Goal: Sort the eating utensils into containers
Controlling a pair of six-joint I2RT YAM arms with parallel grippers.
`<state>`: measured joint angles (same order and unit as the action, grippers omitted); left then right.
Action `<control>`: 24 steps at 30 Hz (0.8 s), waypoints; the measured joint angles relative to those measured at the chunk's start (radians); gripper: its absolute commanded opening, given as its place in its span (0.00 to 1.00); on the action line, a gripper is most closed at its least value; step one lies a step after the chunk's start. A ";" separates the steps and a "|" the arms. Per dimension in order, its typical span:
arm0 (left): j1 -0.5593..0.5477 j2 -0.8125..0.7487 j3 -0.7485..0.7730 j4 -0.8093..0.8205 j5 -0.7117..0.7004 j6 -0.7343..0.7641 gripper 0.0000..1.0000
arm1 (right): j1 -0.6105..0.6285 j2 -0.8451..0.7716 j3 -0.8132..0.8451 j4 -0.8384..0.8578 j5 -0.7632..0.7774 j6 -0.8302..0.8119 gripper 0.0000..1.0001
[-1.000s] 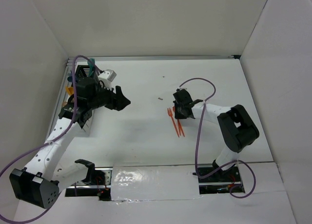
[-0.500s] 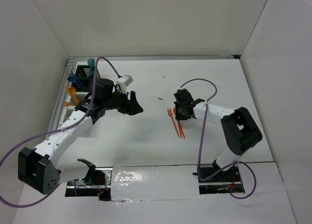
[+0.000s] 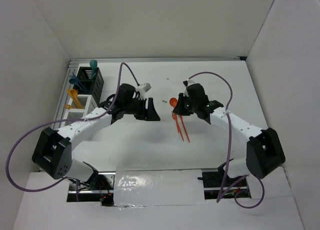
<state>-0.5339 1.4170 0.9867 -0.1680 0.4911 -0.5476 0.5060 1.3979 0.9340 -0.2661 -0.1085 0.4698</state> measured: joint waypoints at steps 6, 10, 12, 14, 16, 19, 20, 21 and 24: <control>0.000 0.069 0.066 0.024 -0.020 -0.015 0.70 | 0.004 -0.104 -0.031 0.057 -0.152 -0.031 0.05; 0.000 0.090 0.105 0.048 -0.034 -0.015 0.70 | 0.016 -0.145 -0.032 0.071 -0.207 -0.051 0.05; 0.000 0.091 0.109 0.069 -0.033 -0.015 0.69 | 0.023 -0.147 -0.032 0.071 -0.222 -0.057 0.05; 0.000 0.091 0.109 0.086 -0.033 -0.014 0.69 | 0.031 -0.146 -0.032 0.068 -0.227 -0.060 0.05; 0.000 0.094 0.114 0.094 -0.033 -0.013 0.69 | 0.042 -0.146 -0.032 0.069 -0.225 -0.063 0.05; 0.000 0.106 0.132 0.102 -0.033 -0.010 0.69 | 0.058 -0.147 -0.032 0.068 -0.225 -0.066 0.05; 0.000 0.107 0.134 0.108 -0.033 -0.010 0.69 | 0.060 -0.147 -0.032 0.068 -0.225 -0.067 0.05; 0.001 0.109 0.137 0.110 -0.033 -0.010 0.68 | 0.063 -0.147 -0.032 0.068 -0.225 -0.068 0.05; 0.002 0.126 0.153 0.127 -0.029 -0.011 0.66 | 0.070 -0.147 -0.032 0.068 -0.222 -0.071 0.05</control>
<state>-0.5323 1.5425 1.1393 -0.0406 0.4625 -0.5583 0.5758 1.2510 0.9024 -0.1986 -0.3305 0.3992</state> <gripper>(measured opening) 0.677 0.149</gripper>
